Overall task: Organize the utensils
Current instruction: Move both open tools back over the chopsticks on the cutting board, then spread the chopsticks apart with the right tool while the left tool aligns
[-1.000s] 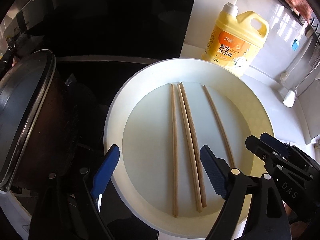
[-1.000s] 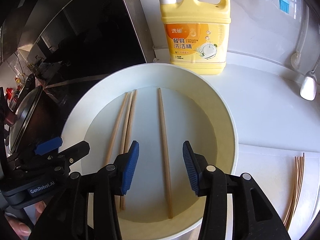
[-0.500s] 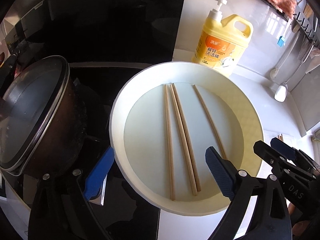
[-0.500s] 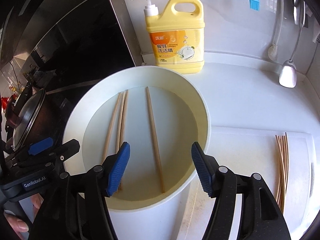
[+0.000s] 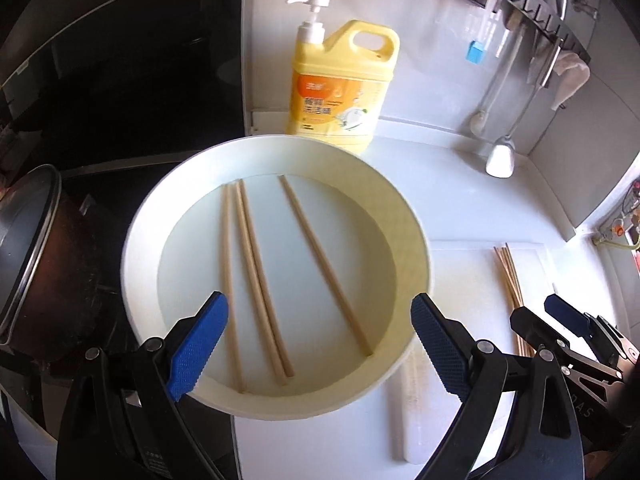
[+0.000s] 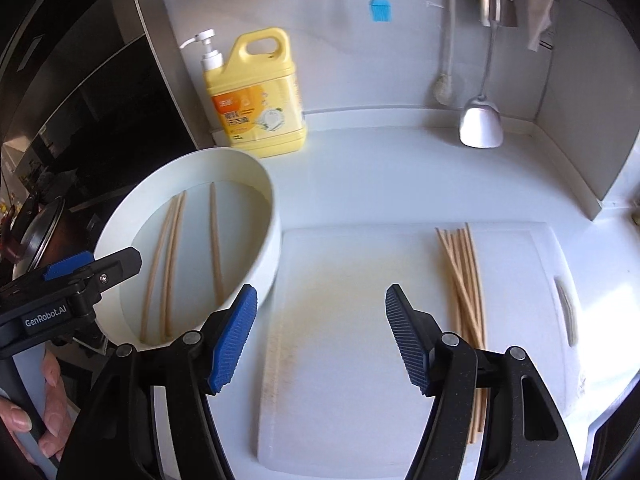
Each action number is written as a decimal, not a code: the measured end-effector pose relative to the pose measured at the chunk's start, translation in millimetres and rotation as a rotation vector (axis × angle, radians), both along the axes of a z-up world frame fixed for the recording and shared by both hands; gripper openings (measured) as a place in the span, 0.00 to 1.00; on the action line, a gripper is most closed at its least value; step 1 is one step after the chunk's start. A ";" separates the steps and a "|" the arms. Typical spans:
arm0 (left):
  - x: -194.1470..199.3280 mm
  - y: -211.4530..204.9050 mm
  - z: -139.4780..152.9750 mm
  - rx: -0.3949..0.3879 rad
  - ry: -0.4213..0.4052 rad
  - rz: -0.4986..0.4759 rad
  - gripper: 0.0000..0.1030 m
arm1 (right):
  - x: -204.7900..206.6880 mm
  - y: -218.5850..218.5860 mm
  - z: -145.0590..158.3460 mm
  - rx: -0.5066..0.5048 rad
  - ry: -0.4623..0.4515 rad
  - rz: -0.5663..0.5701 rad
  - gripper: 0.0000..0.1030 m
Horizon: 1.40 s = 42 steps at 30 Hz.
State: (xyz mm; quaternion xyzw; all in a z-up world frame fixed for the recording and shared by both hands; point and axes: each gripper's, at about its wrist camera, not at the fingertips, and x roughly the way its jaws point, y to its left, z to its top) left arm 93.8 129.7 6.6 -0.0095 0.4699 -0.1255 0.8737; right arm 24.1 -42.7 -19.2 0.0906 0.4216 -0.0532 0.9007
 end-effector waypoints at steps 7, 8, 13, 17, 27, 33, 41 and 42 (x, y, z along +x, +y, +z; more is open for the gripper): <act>-26.5 -67.3 -1.3 -0.030 -0.004 -0.035 0.88 | -41.5 -76.5 -12.4 0.004 0.009 -0.085 0.62; -31.5 -77.4 -3.0 -0.039 -0.002 -0.032 0.88 | -47.3 -87.9 -15.2 0.005 0.008 -0.085 0.62; -53.5 -121.4 -16.2 -0.035 0.021 0.037 0.88 | -70.3 -142.5 -30.9 0.018 0.005 -0.066 0.62; -70.1 -145.8 -29.5 -0.006 0.031 0.104 0.88 | -74.6 -175.3 -47.7 0.025 -0.004 -0.027 0.62; -80.7 -168.4 -57.8 0.056 0.014 0.151 0.88 | -54.8 -189.1 -81.0 0.081 -0.049 0.020 0.62; -77.5 -173.3 -73.1 0.058 -0.028 0.134 0.88 | -38.7 -175.9 -93.5 0.061 -0.081 0.030 0.62; -70.8 -176.6 -85.2 0.050 -0.044 0.129 0.89 | -29.7 -156.4 -102.4 0.024 -0.083 0.074 0.62; -70.3 -176.8 -85.5 0.047 -0.043 0.129 0.89 | -29.4 -155.1 -103.4 0.020 -0.078 0.077 0.62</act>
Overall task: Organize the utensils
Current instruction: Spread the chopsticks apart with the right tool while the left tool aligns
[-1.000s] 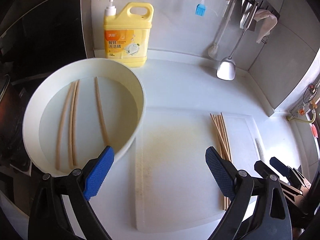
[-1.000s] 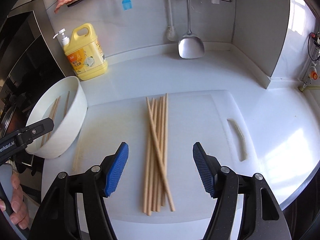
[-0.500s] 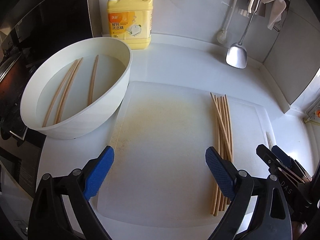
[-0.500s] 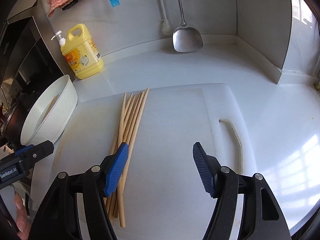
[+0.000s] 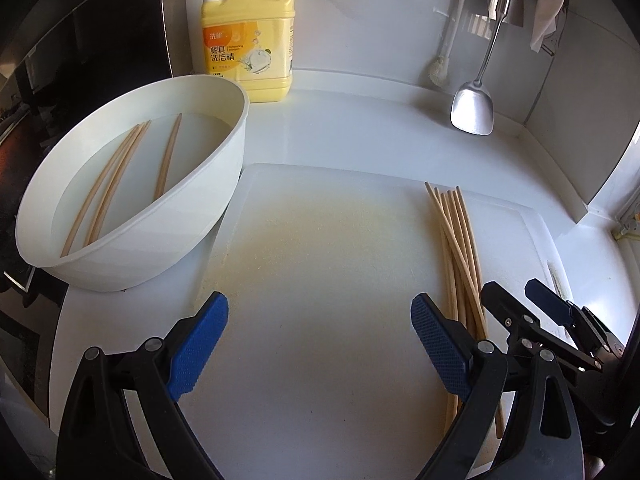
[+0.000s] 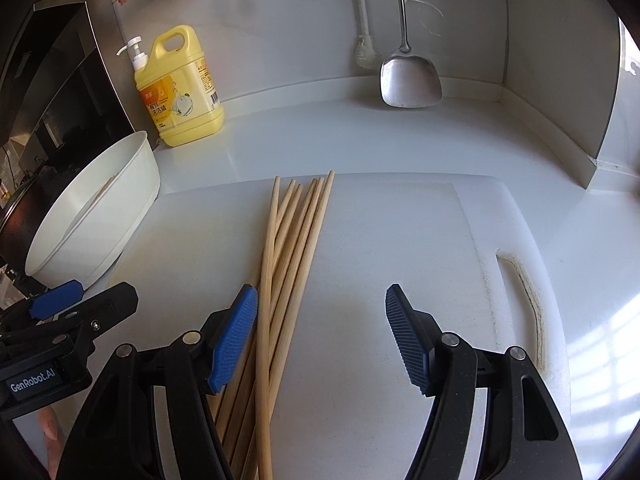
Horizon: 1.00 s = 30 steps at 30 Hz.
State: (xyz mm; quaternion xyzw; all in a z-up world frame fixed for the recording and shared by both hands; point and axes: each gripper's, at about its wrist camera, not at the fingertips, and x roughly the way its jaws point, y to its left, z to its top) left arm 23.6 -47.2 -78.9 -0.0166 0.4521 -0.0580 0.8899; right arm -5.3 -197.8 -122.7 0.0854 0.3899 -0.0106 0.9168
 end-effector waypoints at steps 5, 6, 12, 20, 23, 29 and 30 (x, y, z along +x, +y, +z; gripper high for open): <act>1.7 -1.4 -0.4 -0.006 -0.005 0.001 0.89 | 2.4 1.3 -3.4 -0.016 0.010 0.006 0.62; 2.0 -1.7 -0.6 -0.006 -0.004 0.002 0.89 | 2.9 2.0 -4.0 -0.023 0.012 0.009 0.62; 3.1 -2.4 -2.4 -0.013 -0.002 0.003 0.89 | 2.8 -1.3 -6.9 -0.049 0.013 0.000 0.62; 3.3 -22.2 -12.3 -0.012 0.012 -0.032 0.89 | -2.0 -24.7 -8.9 -0.035 0.000 -0.052 0.62; 5.5 -31.0 -17.5 -0.014 0.023 -0.044 0.89 | -4.9 -31.2 -9.1 -0.039 -0.003 -0.060 0.62; 5.2 -45.9 -23.3 0.003 0.020 -0.059 0.89 | -12.9 -42.3 -9.1 -0.045 -0.009 -0.080 0.62; 4.9 -47.7 -23.8 0.009 0.019 -0.062 0.89 | -13.9 -44.1 -9.1 -0.047 -0.009 -0.083 0.62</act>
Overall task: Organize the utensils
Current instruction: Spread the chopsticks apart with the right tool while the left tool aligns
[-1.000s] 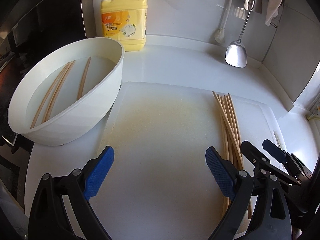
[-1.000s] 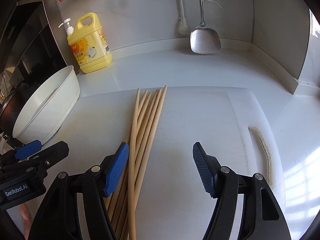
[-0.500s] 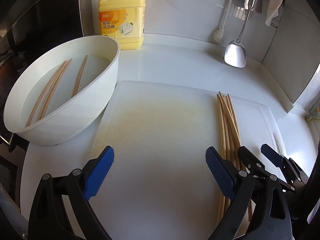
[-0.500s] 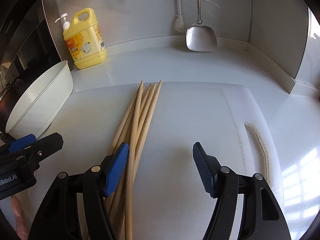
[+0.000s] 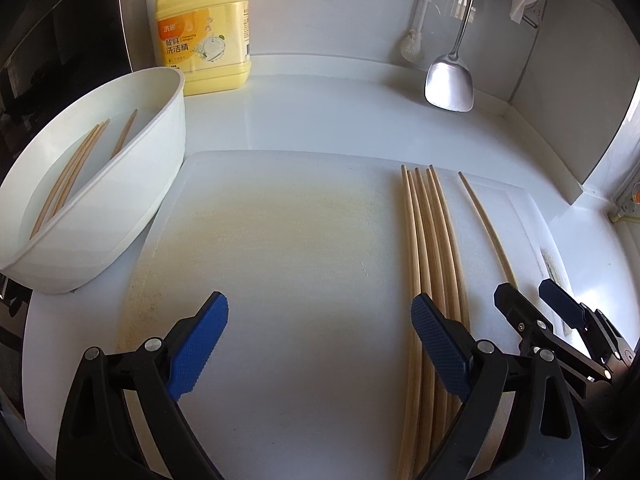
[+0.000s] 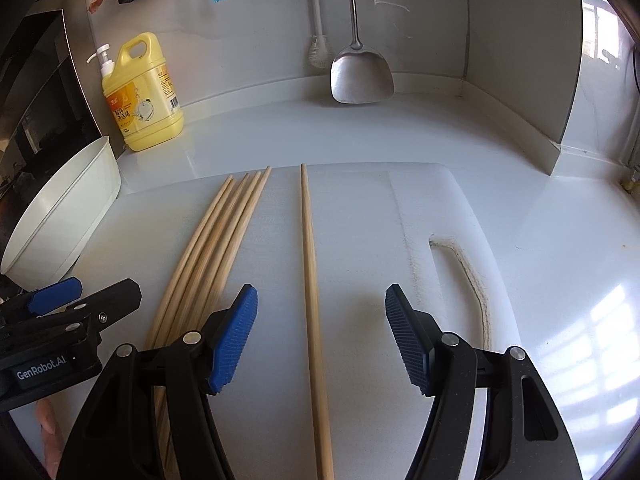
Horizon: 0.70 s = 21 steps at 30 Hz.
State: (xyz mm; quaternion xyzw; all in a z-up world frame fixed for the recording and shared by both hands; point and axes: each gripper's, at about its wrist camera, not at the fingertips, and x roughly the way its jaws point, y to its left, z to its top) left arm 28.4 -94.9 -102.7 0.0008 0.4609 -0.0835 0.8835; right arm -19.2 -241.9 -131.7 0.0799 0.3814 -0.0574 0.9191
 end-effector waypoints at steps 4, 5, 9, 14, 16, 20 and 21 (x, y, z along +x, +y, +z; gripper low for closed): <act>-1.5 -5.6 -2.0 0.021 -0.010 -0.016 0.89 | -5.3 -8.0 -0.1 0.000 0.000 -0.010 0.62; -1.5 -7.2 -2.7 0.023 -0.009 -0.021 0.89 | -6.4 -9.4 0.1 0.002 0.000 -0.011 0.62; -0.3 -12.7 -3.7 0.025 -0.011 -0.038 0.89 | -9.5 -11.4 0.6 0.005 -0.002 -0.009 0.62; 2.8 -19.8 -8.5 0.051 -0.007 -0.048 0.90 | -10.7 -11.9 0.7 0.009 -0.003 -0.006 0.62; 2.4 -19.0 -8.6 0.051 -0.013 -0.050 0.90 | -10.8 -11.4 0.6 0.009 -0.004 -0.005 0.62; 2.2 -14.9 -8.2 0.046 -0.012 -0.044 0.90 | -11.2 -11.0 0.6 0.009 -0.004 -0.005 0.62; 2.7 -13.7 -8.5 0.045 -0.010 -0.041 0.90 | -11.4 -11.2 0.3 0.010 -0.005 -0.006 0.62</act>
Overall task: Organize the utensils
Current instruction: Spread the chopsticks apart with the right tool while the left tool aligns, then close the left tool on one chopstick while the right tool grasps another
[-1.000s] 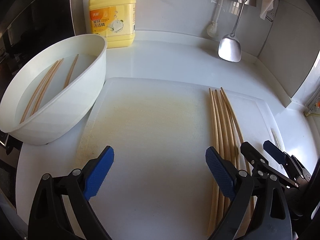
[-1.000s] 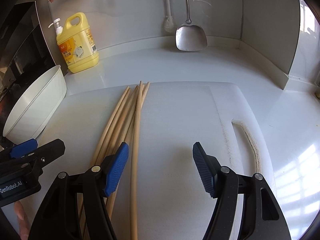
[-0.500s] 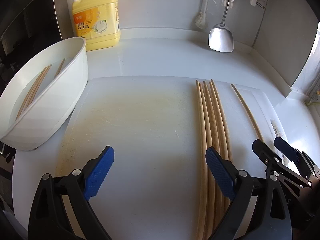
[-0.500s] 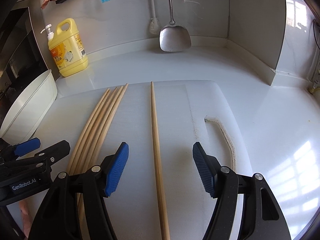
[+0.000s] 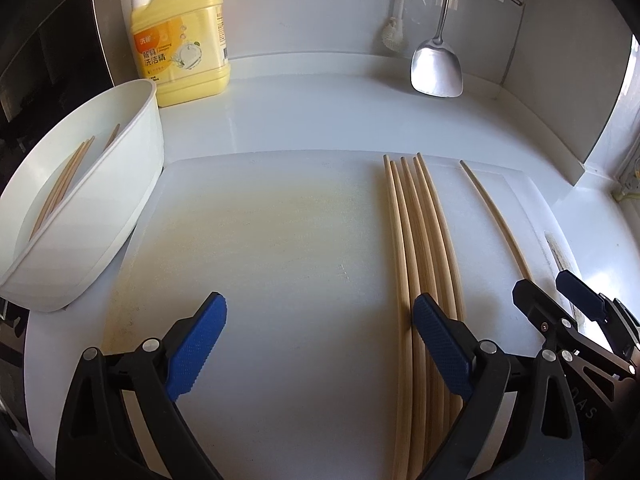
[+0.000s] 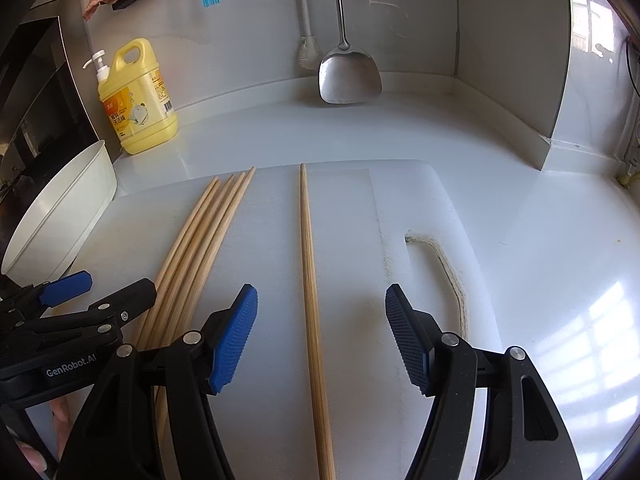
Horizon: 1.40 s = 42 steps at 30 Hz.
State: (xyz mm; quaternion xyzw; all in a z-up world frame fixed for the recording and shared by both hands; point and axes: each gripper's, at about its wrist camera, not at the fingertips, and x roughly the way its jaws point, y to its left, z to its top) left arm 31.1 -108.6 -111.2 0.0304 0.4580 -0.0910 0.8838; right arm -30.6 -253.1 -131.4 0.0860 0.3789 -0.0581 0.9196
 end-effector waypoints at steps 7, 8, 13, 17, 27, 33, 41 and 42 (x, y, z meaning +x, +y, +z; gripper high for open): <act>1.7 2.5 -3.0 -0.009 0.012 -0.001 0.92 | 1.4 1.6 -0.4 -0.007 0.002 -0.003 0.62; 1.9 1.1 -3.4 -0.007 0.014 -0.002 0.93 | 1.7 1.9 -0.4 -0.007 0.002 -0.003 0.62; 2.9 -5.5 -5.8 0.035 -0.001 -0.004 0.94 | 5.9 1.3 -0.1 -0.023 0.007 0.000 0.62; 8.6 -2.9 -5.5 0.025 0.011 0.012 0.95 | 9.7 -0.1 0.5 -0.041 0.008 0.003 0.61; 2.4 -9.8 -2.1 0.012 -0.025 0.003 0.71 | 11.7 9.2 2.4 -0.114 0.007 0.042 0.35; -3.2 -17.7 2.2 0.007 -0.040 -0.025 0.37 | 13.0 19.6 2.9 -0.142 0.001 0.078 0.18; -6.0 -17.7 2.1 -0.010 -0.042 -0.029 0.07 | 10.1 20.6 1.2 -0.144 -0.005 0.089 0.06; -6.5 -16.6 1.9 -0.017 -0.037 -0.028 0.07 | 9.2 20.1 1.4 -0.140 -0.006 0.090 0.06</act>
